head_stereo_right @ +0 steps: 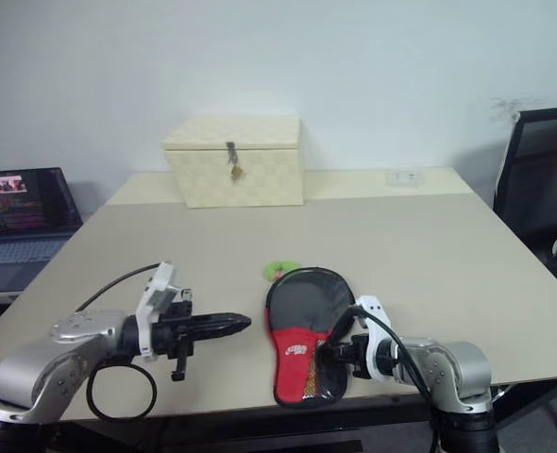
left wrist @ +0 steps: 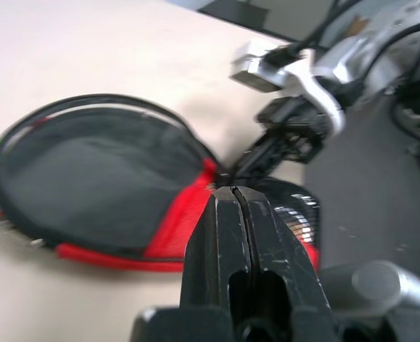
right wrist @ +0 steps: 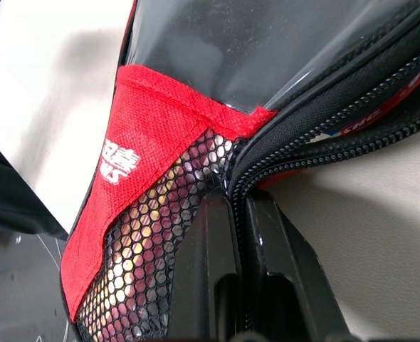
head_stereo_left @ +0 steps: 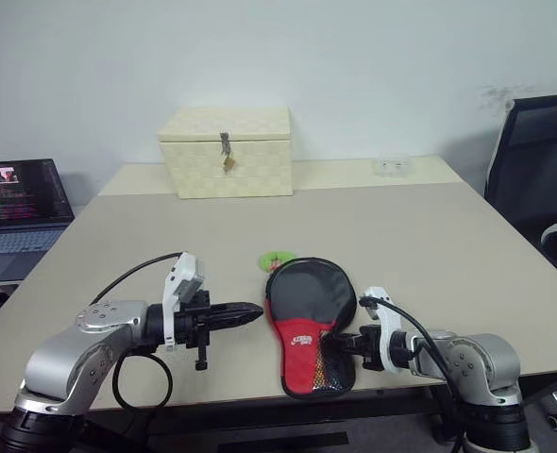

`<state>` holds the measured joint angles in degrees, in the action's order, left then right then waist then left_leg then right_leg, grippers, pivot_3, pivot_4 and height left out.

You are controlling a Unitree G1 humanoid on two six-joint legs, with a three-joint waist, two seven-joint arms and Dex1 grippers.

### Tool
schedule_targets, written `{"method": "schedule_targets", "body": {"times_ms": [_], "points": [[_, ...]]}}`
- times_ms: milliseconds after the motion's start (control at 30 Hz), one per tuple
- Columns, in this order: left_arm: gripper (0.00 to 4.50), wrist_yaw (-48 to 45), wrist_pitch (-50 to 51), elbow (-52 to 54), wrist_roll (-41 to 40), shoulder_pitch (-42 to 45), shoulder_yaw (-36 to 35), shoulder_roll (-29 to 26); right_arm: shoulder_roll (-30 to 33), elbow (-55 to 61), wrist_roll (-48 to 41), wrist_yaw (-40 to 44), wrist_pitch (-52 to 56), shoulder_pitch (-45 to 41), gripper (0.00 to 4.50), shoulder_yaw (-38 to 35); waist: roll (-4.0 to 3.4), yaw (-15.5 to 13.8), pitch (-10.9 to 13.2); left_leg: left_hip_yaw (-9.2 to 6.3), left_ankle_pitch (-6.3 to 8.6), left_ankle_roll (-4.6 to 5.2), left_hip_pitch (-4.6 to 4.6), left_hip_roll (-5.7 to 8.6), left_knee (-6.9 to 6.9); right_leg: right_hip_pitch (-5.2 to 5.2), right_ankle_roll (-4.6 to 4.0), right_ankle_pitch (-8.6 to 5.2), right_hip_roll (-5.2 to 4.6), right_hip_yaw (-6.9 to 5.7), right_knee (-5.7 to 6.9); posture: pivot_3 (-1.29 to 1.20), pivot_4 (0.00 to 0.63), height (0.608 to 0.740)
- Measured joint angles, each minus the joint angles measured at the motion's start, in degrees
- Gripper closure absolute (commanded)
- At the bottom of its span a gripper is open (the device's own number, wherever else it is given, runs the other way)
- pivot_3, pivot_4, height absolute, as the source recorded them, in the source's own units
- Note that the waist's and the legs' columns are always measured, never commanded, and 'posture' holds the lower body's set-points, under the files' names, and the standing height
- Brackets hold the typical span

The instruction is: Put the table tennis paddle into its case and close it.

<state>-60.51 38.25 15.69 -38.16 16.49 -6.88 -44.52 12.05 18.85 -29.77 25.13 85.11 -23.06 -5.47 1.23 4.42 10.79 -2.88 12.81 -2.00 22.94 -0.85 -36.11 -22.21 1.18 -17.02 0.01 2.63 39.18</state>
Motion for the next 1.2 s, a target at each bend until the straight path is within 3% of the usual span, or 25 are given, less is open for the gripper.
{"method": "schedule_targets", "body": {"times_ms": [267,400,600,633,733,1033,1067,1200], "points": [[4.50,3.5,-1.9,-2.2,2.0,0.4,0.0,1.3,12.9,8.6,-2.5,3.3,-0.8,1.9,1.31,4.4,0.01,-1.4,0.0,-0.03,0.01,0.00,0.18,0.11,0.05,-0.06,0.11,0.03,-0.10,-0.03,-0.22,0.00,0.150,0.740],[4.50,7.5,-5.1,-5.6,5.1,2.9,0.0,4.0,17.4,9.9,-1.6,5.0,-7.4,1.0,0.02,7.8,0.05,-1.6,0.0,0.00,0.00,0.00,0.15,0.06,0.02,-0.05,0.11,0.03,-0.14,-0.08,-0.21,0.00,0.150,0.740],[4.50,12.7,-8.8,-12.8,10.1,8.7,0.1,6.6,9.9,3.5,-1.0,5.8,-18.6,-8.4,0.02,7.0,0.07,-1.3,0.0,0.01,-0.01,0.00,0.09,0.03,0.04,-0.04,0.05,0.07,0.02,-0.09,-0.16,0.00,0.150,0.740],[4.33,13.8,-8.9,-14.3,11.0,9.6,0.2,7.0,8.9,2.3,-0.5,5.6,-20.1,-9.1,0.00,7.8,0.08,-1.4,0.0,0.00,0.00,-0.01,0.12,0.02,0.05,-0.03,0.00,0.09,0.01,-0.11,-0.16,0.00,0.150,0.740],[3.57,16.7,-9.0,-19.5,13.8,12.5,0.8,8.6,6.1,-2.9,2.4,3.9,-23.7,-9.0,0.00,11.9,0.08,-1.6,0.0,-0.04,0.00,-0.01,0.30,0.06,0.06,-0.13,-0.23,0.22,-0.06,-0.13,-0.17,0.00,0.150,0.740],[0.26,18.7,-14.5,-39.4,21.7,24.9,6.3,16.4,3.1,-7.3,6.8,0.8,-27.4,-7.9,0.00,16.1,0.08,-2.8,0.0,-0.11,-0.02,-0.02,0.96,0.22,-0.30,-0.63,-0.08,0.34,-0.17,-0.37,-0.07,0.00,0.150,0.740],[0.04,18.8,-15.3,-42.2,22.5,26.6,6.7,17.4,2.9,-7.3,7.0,0.7,-27.4,-7.8,0.00,16.2,0.08,-2.8,0.0,-0.09,-0.02,-0.02,0.96,0.23,-0.31,-0.63,-0.08,0.34,-0.17,-0.36,-0.05,0.00,0.150,0.740],[0.04,18.6,-19.8,-58.1,25.9,35.9,8.0,21.1,2.5,-7.3,8.1,-0.3,-27.4,-7.6,0.00,16.2,0.09,-2.7,0.0,-0.02,-0.02,-0.01,0.99,0.26,-0.38,-0.64,-0.03,0.37,-0.13,-0.35,-0.05,0.00,0.150,0.740]]}}
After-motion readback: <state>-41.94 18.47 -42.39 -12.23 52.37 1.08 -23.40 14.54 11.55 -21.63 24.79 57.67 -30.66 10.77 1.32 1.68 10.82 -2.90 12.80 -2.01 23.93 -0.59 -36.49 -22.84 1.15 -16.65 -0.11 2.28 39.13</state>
